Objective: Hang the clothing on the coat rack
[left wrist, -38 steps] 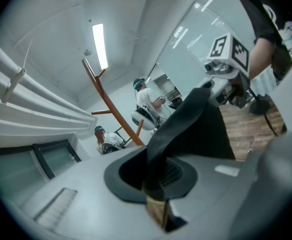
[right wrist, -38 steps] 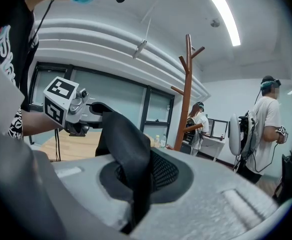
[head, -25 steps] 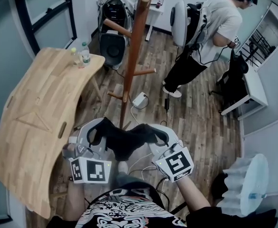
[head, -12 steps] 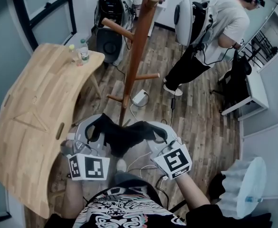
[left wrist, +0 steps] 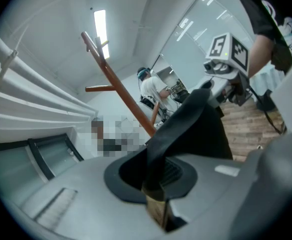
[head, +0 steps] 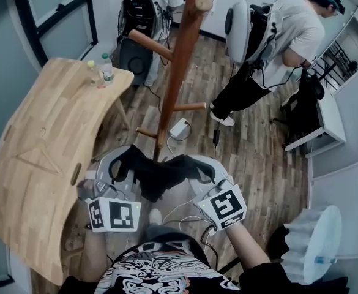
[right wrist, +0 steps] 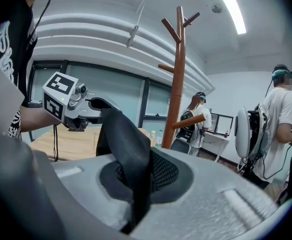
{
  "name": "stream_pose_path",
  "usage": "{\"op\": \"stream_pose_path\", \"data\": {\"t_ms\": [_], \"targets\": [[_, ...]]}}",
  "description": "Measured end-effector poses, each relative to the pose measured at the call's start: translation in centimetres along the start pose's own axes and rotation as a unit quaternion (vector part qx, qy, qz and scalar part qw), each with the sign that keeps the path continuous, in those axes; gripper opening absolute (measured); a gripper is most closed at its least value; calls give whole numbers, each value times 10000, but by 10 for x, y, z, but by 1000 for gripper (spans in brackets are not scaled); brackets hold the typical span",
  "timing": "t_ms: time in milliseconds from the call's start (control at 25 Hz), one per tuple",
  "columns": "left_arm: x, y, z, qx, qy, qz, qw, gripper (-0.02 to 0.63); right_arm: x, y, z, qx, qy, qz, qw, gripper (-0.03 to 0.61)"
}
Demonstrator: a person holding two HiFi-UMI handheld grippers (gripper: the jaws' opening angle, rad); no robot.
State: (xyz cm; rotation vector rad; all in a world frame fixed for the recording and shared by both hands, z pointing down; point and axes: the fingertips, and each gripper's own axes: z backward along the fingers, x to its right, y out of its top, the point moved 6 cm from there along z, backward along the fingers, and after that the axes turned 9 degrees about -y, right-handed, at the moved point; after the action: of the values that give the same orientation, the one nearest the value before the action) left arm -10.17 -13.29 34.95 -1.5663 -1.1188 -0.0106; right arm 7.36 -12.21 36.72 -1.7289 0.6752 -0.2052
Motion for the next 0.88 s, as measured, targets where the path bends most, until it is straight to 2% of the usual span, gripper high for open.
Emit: {"op": "stream_pose_path", "data": {"t_ms": [880], "targets": [[-26,-5,-70,-247,86,93,9996,6,53,-17,-56,-48,295,-25,9995,12]]}}
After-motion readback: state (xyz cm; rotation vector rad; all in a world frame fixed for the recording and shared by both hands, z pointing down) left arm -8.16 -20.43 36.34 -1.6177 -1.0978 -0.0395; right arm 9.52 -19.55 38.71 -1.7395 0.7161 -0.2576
